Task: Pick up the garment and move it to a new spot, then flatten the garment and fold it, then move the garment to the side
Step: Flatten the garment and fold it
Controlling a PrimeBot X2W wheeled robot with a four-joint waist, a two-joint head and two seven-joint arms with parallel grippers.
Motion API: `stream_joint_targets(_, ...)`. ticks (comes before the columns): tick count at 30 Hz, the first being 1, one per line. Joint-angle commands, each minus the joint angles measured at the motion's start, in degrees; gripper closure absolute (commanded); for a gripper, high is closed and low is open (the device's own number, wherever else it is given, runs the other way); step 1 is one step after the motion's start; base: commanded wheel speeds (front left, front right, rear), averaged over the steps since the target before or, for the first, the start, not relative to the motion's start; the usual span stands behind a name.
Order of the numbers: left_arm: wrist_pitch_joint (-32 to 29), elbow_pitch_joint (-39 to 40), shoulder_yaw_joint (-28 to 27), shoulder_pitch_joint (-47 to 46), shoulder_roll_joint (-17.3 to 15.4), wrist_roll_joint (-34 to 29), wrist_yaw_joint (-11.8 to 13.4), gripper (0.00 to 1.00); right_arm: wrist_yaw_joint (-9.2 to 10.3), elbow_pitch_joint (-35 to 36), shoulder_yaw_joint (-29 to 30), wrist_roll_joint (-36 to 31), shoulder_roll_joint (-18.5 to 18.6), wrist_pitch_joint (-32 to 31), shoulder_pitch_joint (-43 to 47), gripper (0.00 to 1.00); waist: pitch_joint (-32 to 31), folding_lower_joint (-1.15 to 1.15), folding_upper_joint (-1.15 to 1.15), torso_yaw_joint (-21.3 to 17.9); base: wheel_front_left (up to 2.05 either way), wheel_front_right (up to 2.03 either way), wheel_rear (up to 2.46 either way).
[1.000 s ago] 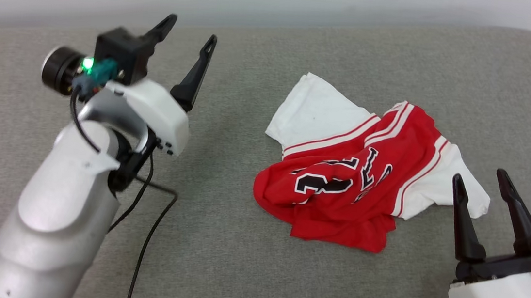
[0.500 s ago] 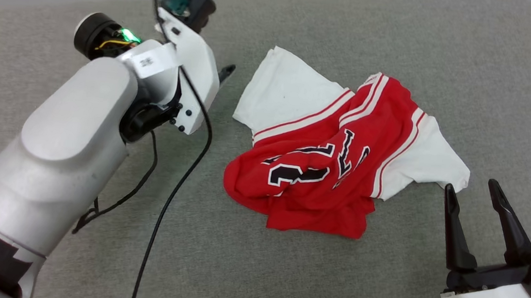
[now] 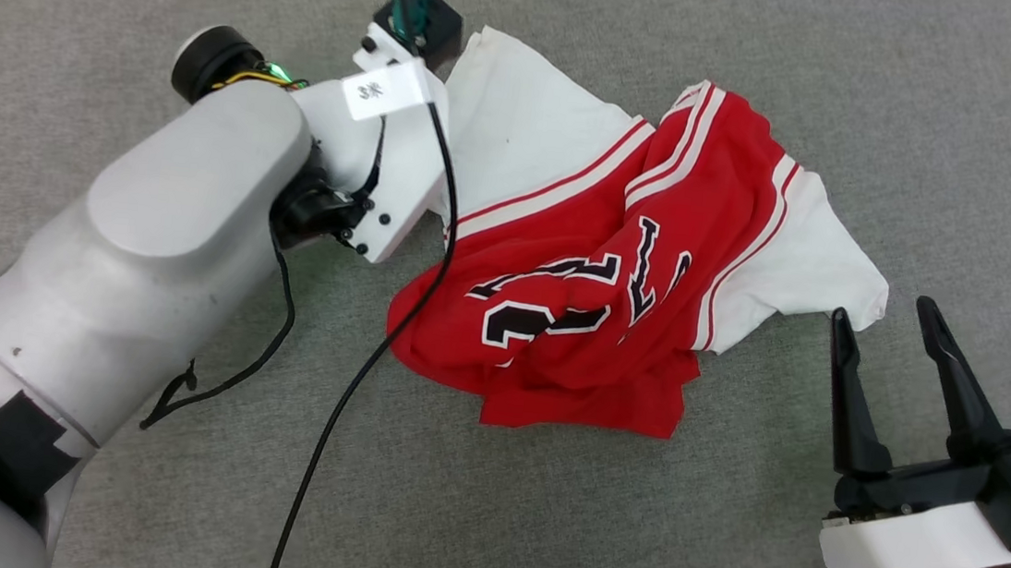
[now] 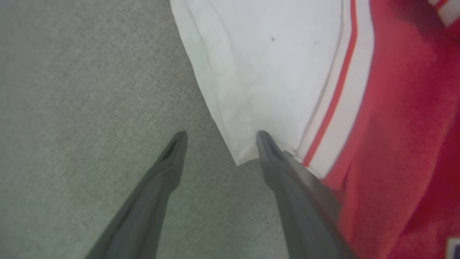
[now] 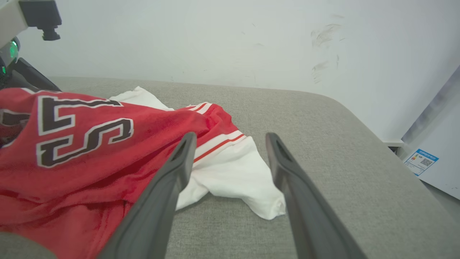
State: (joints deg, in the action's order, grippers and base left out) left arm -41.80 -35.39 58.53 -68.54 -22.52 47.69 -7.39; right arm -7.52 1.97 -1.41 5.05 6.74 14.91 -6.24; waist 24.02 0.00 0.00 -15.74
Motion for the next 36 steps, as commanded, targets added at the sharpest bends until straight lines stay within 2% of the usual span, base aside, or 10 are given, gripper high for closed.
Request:
stream_joint_targets(1,-0.42,-0.55,1.57,-0.94,0.3,0.23,-0.04,0.0,0.06,-0.32,-0.3,-0.11,-0.57,0.26,-1.0,0.0,0.88,0.0,0.0,-0.4,0.0,0.0,0.0)
stream_joint_targets(6,-2.39,-2.31,9.22,-0.47,-0.28,1.17,-0.04,0.0,0.06,-1.08,-0.78,-0.35,-0.97,0.27,-2.18,0.0,1.84,0.0,0.0,-0.88,0.0,0.0,0.0)
stream_joint_targets(7,-2.54,-2.33,10.59,-0.25,-0.6,1.69,-0.05,0.16,0.06,-1.14,-0.78,-0.46,-1.05,0.28,-2.31,0.0,1.93,0.0,0.0,-0.94,0.0,0.0,0.0)
stream_joint_targets(9,-1.9,-2.18,12.14,-0.01,-1.11,2.76,-0.09,1.0,0.06,-1.17,-0.66,-0.5,-1.22,0.28,-2.46,0.0,2.05,0.0,0.0,-1.0,0.0,0.0,0.0)
stream_joint_targets(15,3.27,-1.72,13.34,-1.78,-1.89,3.36,-0.02,1.0,0.06,-1.31,-0.19,-0.97,-1.32,0.28,-2.73,0.0,1.4,0.0,0.0,-0.18,0.0,0.0,0.0)
stream_joint_targets(22,20.46,-0.26,11.98,-2.12,-3.43,4.08,0.03,1.0,0.06,-1.99,1.29,-1.5,-0.42,0.27,-0.33,0.0,-3.33,0.0,0.0,3.42,0.0,0.0,0.0)
stream_joint_targets(25,23.78,-0.44,11.62,-1.09,-4.56,3.89,0.03,1.0,0.06,-2.22,1.68,-1.46,-0.2,0.27,0.45,0.0,-4.65,0.0,0.0,4.65,0.0,0.0,0.0)
stream_joint_targets(26,28.53,0.03,10.35,0.98,-6.84,4.14,0.63,1.0,0.06,-2.85,2.26,-1.32,0.25,0.27,1.82,0.0,-6.72,0.0,0.0,7.01,0.0,0.0,0.0)
stream_joint_targets(30,31.47,2.25,9.09,3.98,-9.89,4.97,2.84,1.0,0.06,-3.49,2.32,-1.44,0.56,0.28,2.89,0.0,-8.49,0.0,0.0,8.84,0.0,0.0,0.0)
stream_joint_targets(36,35.67,8.31,6.41,10.04,-16.46,7.11,8.11,1.0,0.06,-4.12,2.88,-1.64,0.61,0.11,4.25,0.0,-10.84,0.0,0.0,10.55,0.0,0.0,0.0)
